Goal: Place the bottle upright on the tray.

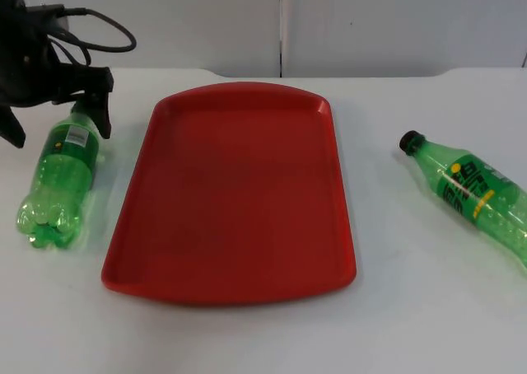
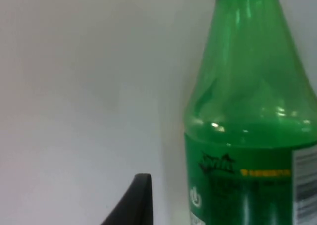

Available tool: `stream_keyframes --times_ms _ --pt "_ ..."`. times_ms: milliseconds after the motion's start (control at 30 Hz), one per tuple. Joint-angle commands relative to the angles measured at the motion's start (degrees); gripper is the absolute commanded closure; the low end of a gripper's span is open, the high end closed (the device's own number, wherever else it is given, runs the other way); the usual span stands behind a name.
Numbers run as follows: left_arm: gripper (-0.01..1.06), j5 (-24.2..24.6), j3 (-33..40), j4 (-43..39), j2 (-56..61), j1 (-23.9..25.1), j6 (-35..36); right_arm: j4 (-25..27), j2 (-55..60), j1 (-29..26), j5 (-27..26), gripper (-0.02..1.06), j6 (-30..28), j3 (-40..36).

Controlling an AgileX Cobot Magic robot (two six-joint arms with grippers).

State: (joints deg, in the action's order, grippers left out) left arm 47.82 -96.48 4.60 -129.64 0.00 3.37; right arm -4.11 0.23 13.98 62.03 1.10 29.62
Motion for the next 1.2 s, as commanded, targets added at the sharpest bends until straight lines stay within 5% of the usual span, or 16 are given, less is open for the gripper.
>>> stream_keyframes --times_ms 0,433,1167 --pt "0.0 -1.5 0.2 0.4 -0.9 0.1 -0.2 0.0 -0.2 0.0 -0.4 -0.01 -0.5 0.0" --pt "0.0 -6.0 0.1 0.6 -4.1 0.1 -0.5 0.0 -0.2 0.0 -0.3 -0.01 -0.5 0.0" --pt "0.03 -2.0 -4.9 -1.1 -9.3 0.0 -1.5 0.0 -0.2 0.0 -0.4 -0.01 -0.5 0.0"
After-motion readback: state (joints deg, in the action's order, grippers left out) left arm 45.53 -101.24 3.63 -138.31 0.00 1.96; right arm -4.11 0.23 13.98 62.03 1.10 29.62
